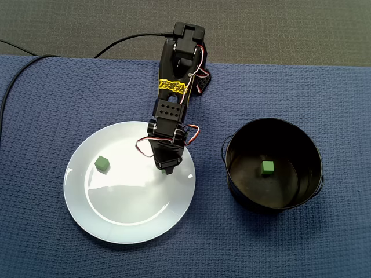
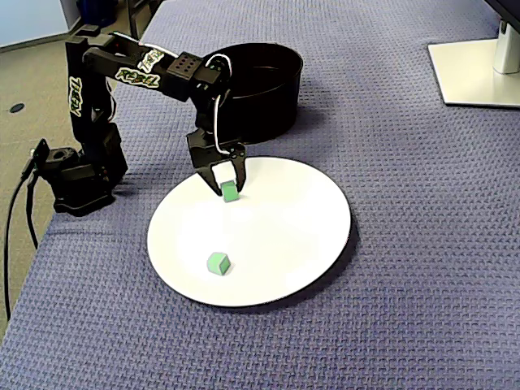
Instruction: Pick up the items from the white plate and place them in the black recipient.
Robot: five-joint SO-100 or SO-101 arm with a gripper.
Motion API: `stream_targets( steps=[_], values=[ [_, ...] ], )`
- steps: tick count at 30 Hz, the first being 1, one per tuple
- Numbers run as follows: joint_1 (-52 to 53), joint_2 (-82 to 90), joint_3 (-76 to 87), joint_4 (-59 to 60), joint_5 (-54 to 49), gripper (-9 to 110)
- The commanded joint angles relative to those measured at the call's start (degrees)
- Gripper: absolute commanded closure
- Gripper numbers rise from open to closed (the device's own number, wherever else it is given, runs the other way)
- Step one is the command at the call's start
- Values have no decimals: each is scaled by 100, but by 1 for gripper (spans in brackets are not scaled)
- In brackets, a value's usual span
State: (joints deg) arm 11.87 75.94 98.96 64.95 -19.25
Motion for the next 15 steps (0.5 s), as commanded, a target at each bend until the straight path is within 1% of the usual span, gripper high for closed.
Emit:
stream_targets(
  steps=[1,5,8,11,15],
  values=[
    [114,237,-44,26,-97,101],
    [404,1230,-589,633,-237,102],
    [299,2232,-1459,1292,-237,102],
    [-290,2856,-2821,1890,-114,102],
    [-1723,2804,-4456,2268,220,102]
  ],
)
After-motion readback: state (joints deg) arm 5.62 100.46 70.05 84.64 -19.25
